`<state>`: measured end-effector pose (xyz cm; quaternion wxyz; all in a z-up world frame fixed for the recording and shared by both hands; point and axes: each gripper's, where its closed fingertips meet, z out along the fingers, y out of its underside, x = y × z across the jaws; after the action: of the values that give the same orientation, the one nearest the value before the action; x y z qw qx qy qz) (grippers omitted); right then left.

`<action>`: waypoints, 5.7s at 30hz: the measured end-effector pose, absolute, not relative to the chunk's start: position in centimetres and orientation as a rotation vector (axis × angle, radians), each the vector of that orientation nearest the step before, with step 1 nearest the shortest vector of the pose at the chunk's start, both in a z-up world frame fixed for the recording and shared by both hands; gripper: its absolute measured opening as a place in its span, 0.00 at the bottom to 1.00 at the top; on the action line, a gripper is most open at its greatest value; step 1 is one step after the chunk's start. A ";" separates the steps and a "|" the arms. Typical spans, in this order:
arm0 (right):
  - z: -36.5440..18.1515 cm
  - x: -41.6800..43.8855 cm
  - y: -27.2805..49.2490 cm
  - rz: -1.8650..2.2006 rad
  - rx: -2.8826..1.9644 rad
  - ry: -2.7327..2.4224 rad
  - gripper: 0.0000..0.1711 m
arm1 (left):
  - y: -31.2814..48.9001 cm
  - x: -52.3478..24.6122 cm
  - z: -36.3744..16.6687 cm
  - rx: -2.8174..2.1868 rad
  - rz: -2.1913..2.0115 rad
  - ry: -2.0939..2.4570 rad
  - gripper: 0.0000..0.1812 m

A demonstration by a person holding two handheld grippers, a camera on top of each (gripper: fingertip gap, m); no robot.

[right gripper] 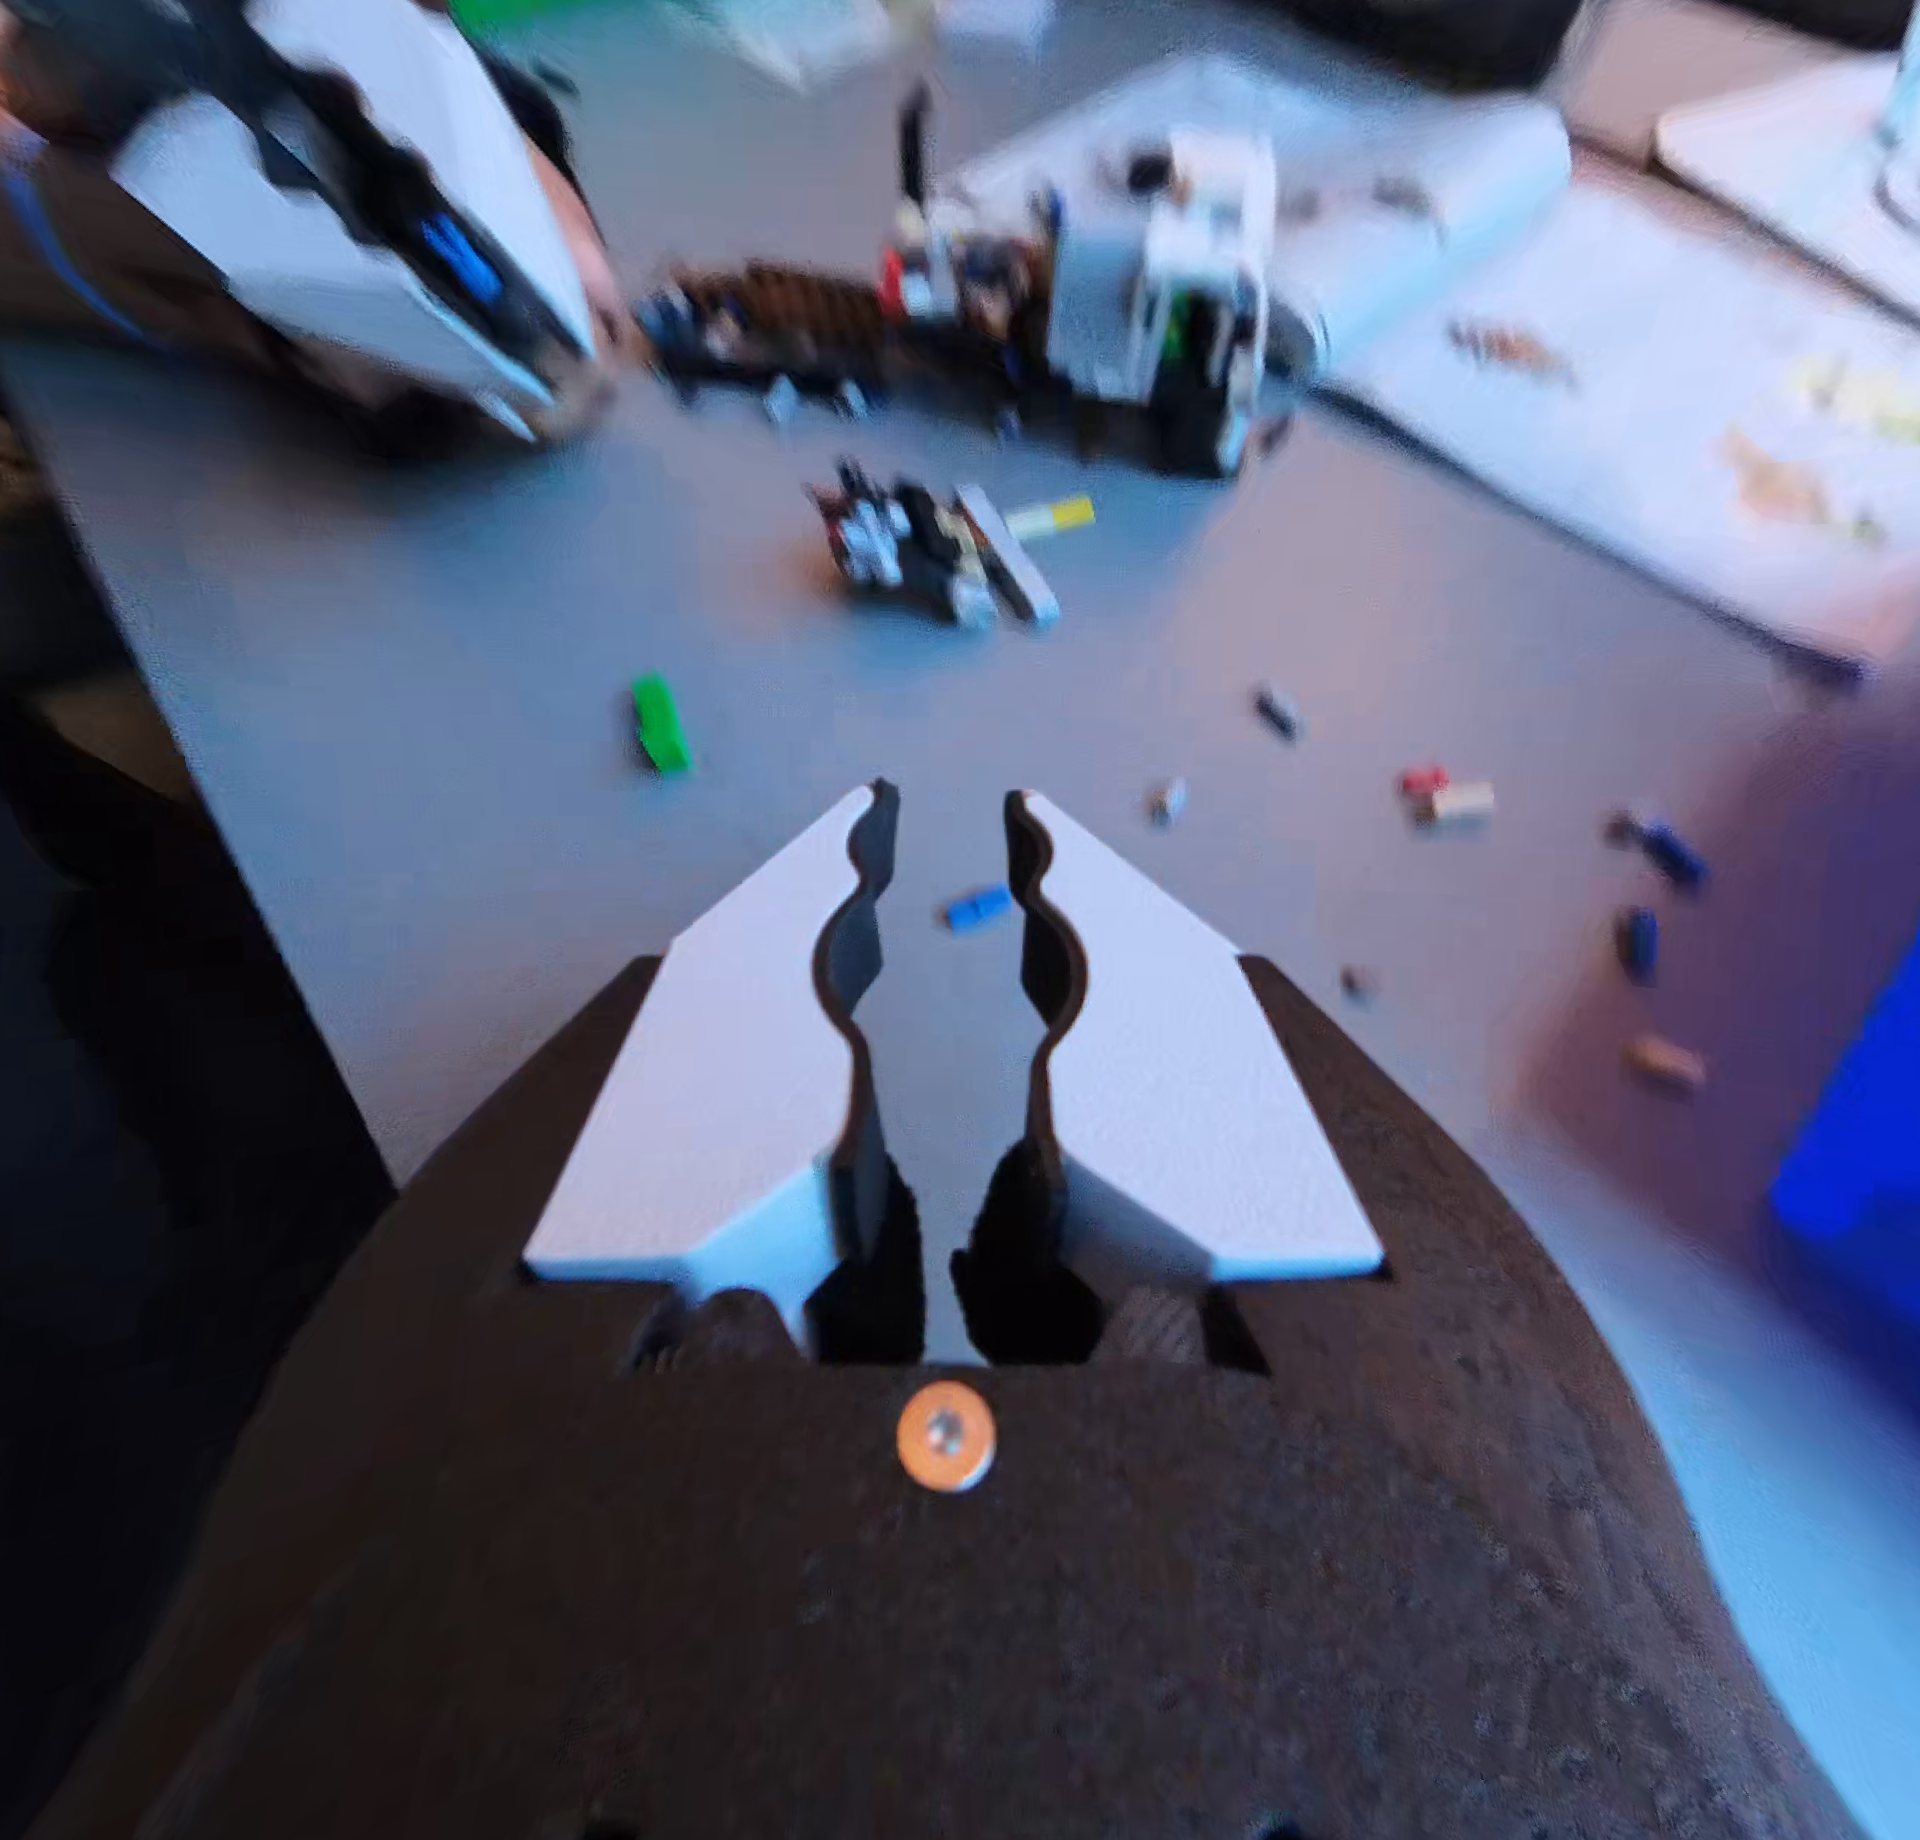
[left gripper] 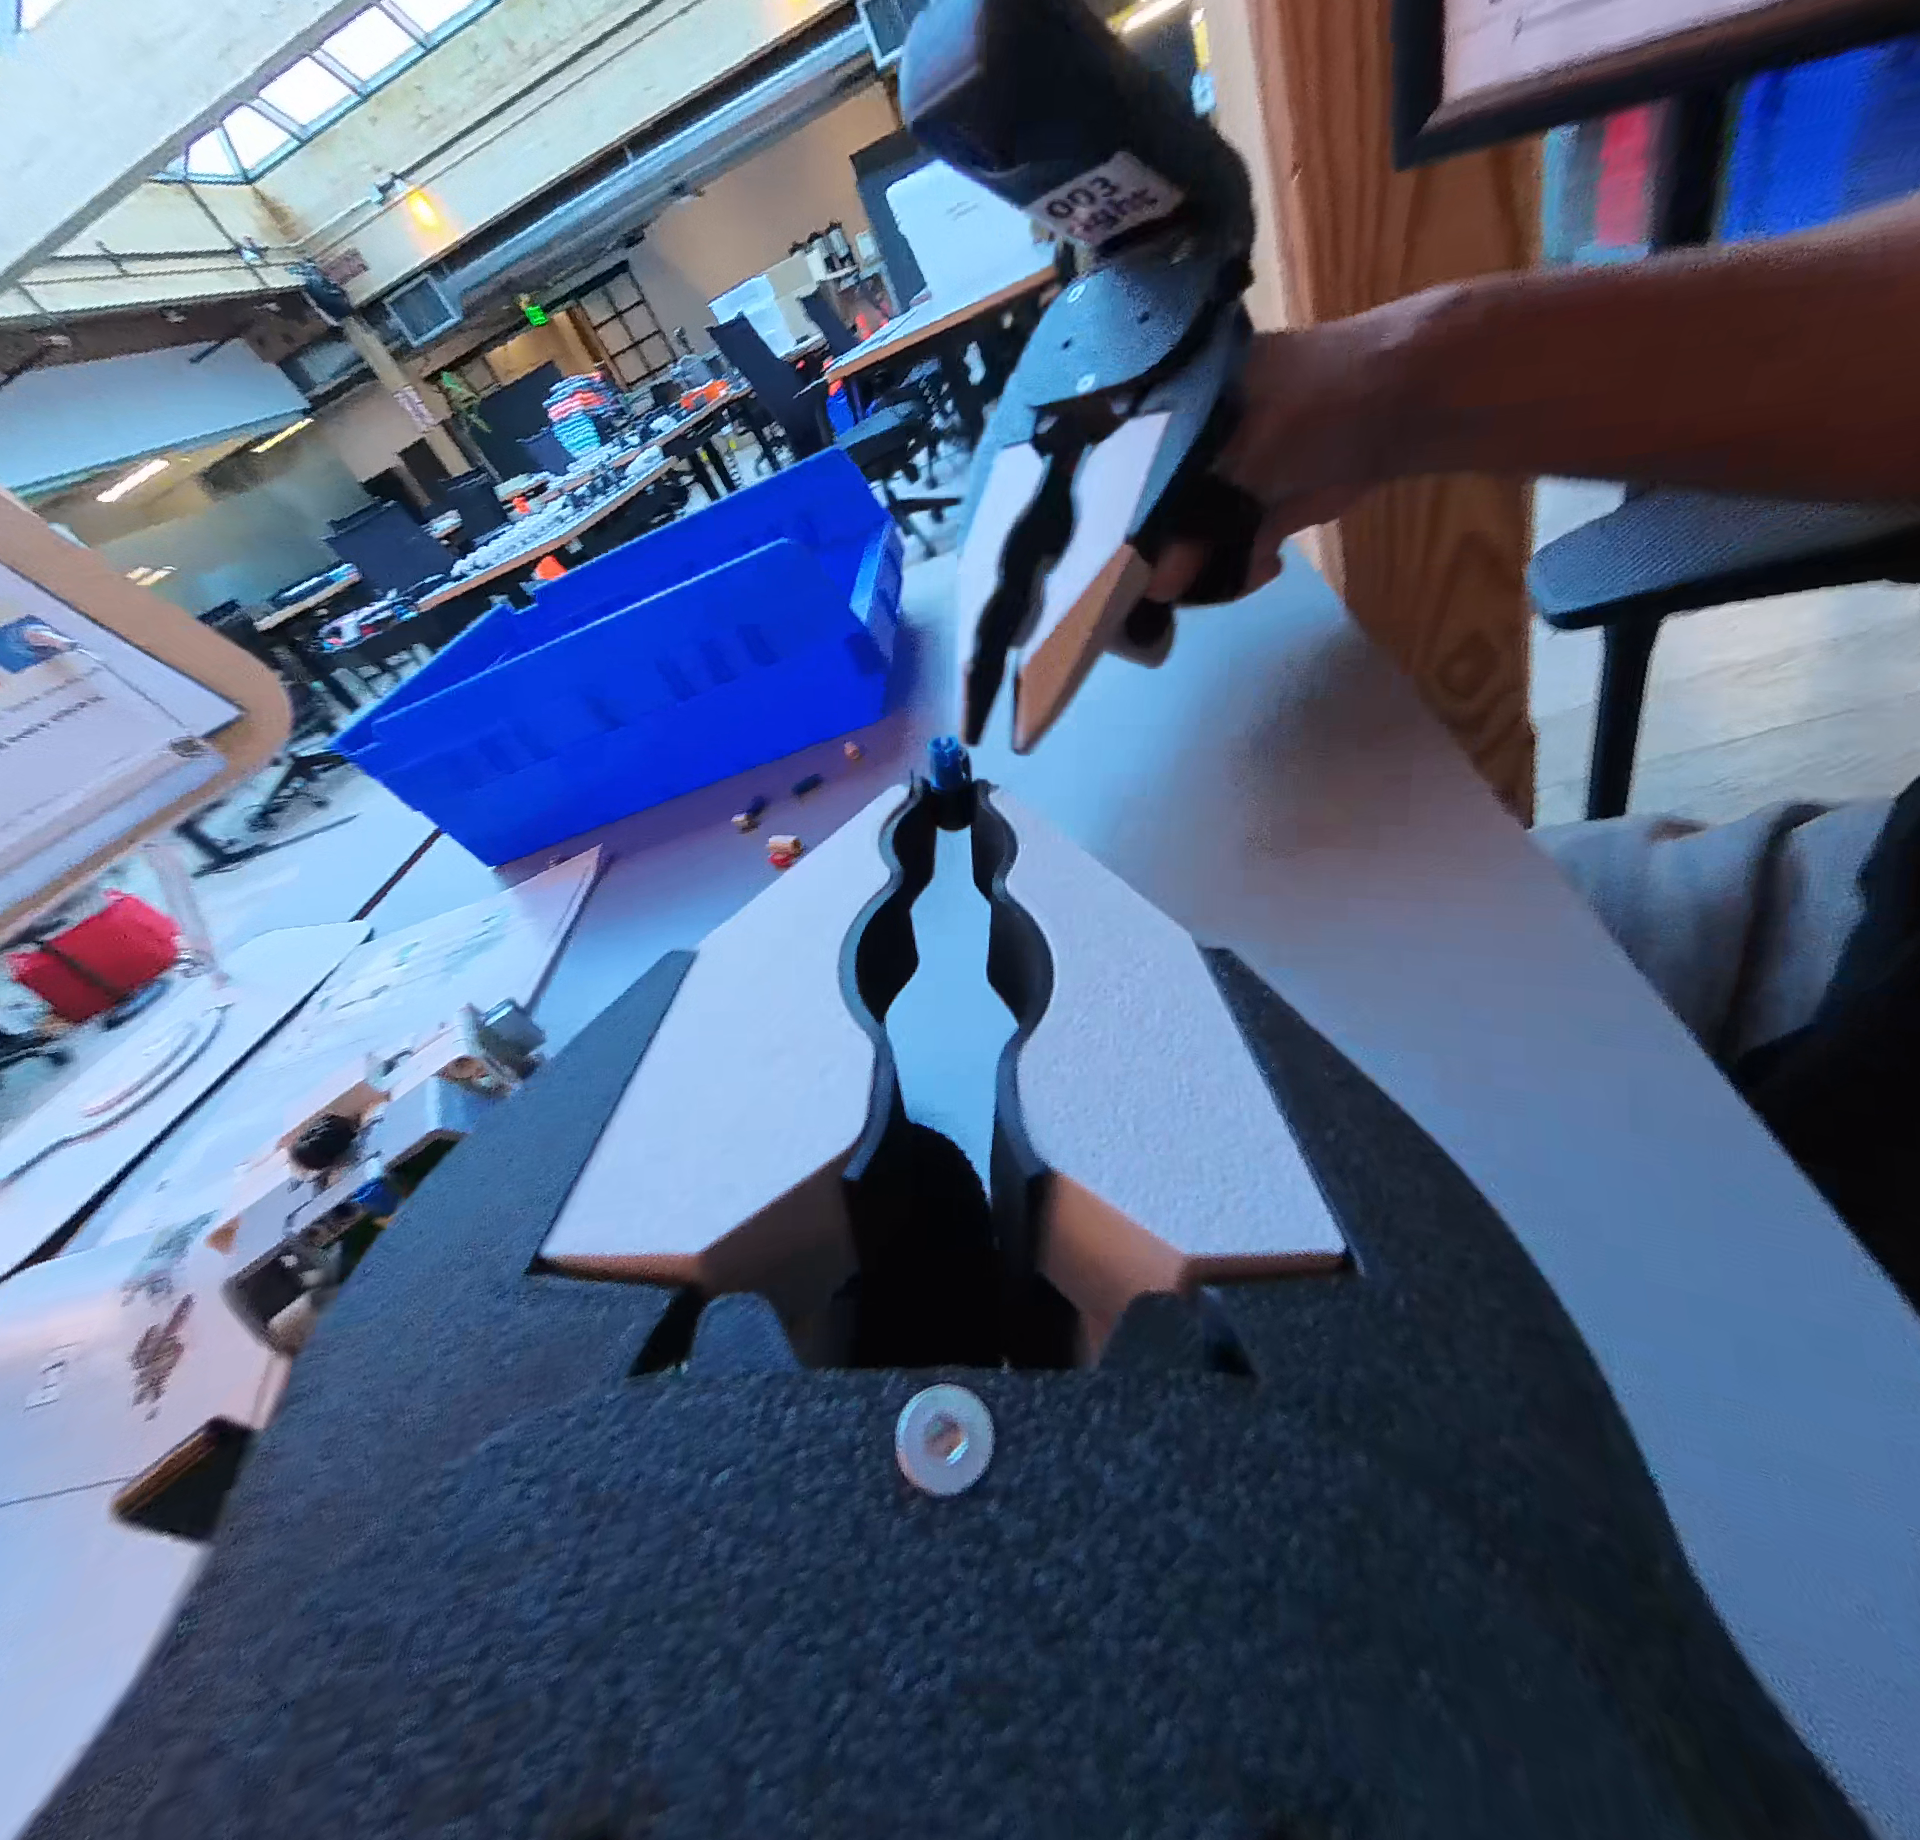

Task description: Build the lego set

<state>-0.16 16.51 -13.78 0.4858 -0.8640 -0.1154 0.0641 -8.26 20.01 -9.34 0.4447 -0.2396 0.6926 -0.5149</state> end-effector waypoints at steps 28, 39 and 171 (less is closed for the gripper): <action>-16.7 -1.1 16.8 0.416 -2.167 -0.560 0.07 | 20.7 -7.0 -11.9 -0.602 -1.030 1.794 0.02; -17.8 -3.6 18.2 0.297 -2.098 -0.949 0.17 | 21.4 -6.9 -11.9 -0.618 -1.020 1.787 0.02; -10.4 -9.0 18.3 0.435 -1.968 -0.242 0.11 | 19.6 -7.7 -10.2 0.058 -0.091 1.457 0.02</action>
<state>-9.04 18.31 -10.40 0.5276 -0.8236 -0.1013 0.1820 -7.67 19.63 -10.22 0.7449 0.0265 0.6653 -0.0418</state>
